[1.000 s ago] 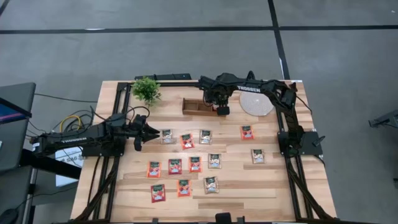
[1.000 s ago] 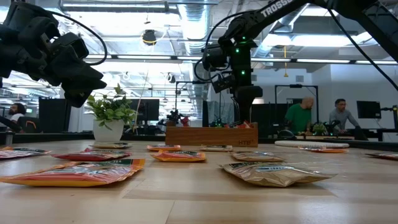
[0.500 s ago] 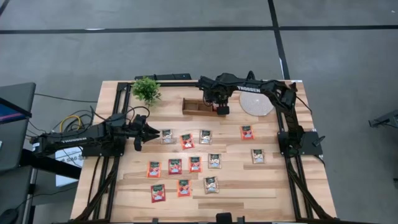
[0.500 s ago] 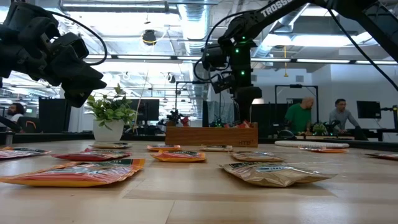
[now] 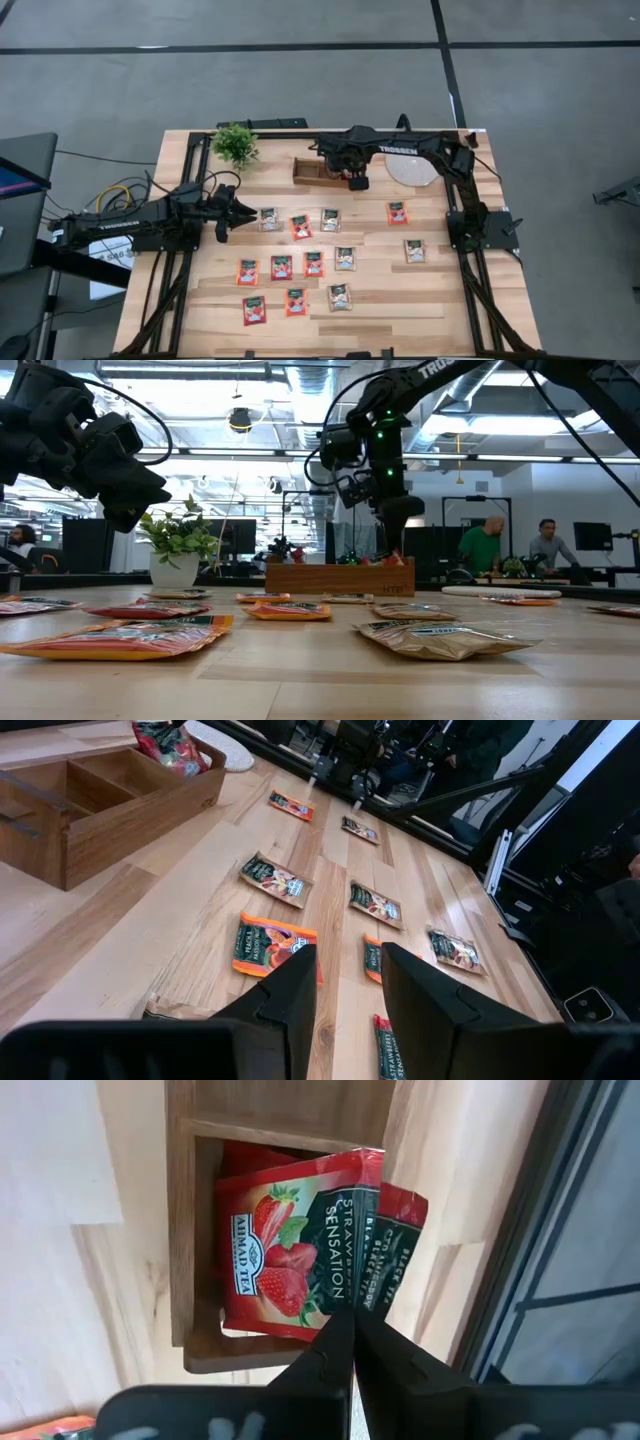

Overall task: Pick & Place Tea
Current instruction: Put the red tea bag into the right section of the wooden organizer

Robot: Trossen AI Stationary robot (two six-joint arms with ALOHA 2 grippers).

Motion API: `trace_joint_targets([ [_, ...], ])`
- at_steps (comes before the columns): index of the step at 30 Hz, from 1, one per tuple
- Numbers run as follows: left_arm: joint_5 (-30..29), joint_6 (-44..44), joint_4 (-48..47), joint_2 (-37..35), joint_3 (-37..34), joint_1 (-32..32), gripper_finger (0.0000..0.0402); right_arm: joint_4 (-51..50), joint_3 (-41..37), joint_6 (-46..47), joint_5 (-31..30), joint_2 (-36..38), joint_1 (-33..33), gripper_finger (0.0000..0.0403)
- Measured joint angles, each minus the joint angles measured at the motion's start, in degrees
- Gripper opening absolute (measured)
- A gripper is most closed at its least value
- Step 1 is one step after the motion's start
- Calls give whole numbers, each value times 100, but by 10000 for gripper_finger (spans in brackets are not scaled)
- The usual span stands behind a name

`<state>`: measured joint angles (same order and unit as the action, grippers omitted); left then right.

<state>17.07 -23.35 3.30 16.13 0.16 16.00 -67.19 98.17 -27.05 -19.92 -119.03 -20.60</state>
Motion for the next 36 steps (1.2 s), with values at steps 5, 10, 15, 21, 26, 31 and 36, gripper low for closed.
trace_joint_targets([
  [5, 0, 0, 1, 0, 0, -1, 105, 12, 0, 291, -122, 226, 37, 0],
  [10, 1, 0, 0, -1, 0, -1, 105, -12, 0, 678, -278, 573, 113, 0],
  [15, -1, 0, 2, 1, 0, 1, 105, -12, 0, 1063, -349, 693, 270, 0],
  [21, 1, 0, 0, -1, 0, -1, 105, 29, -78, 1485, -585, 623, 472, 0],
  [26, 2, 0, 2, -1, 0, -1, 105, 29, -446, 1878, -644, 624, 483, 0],
  [31, 2, 83, 2, 0, 0, -1, 105, 390, -726, 1935, -725, 631, 520, 0],
  [36, 2, 79, 1, -1, 0, -1, 105, 459, -750, 2114, -723, 633, 520, 0],
])
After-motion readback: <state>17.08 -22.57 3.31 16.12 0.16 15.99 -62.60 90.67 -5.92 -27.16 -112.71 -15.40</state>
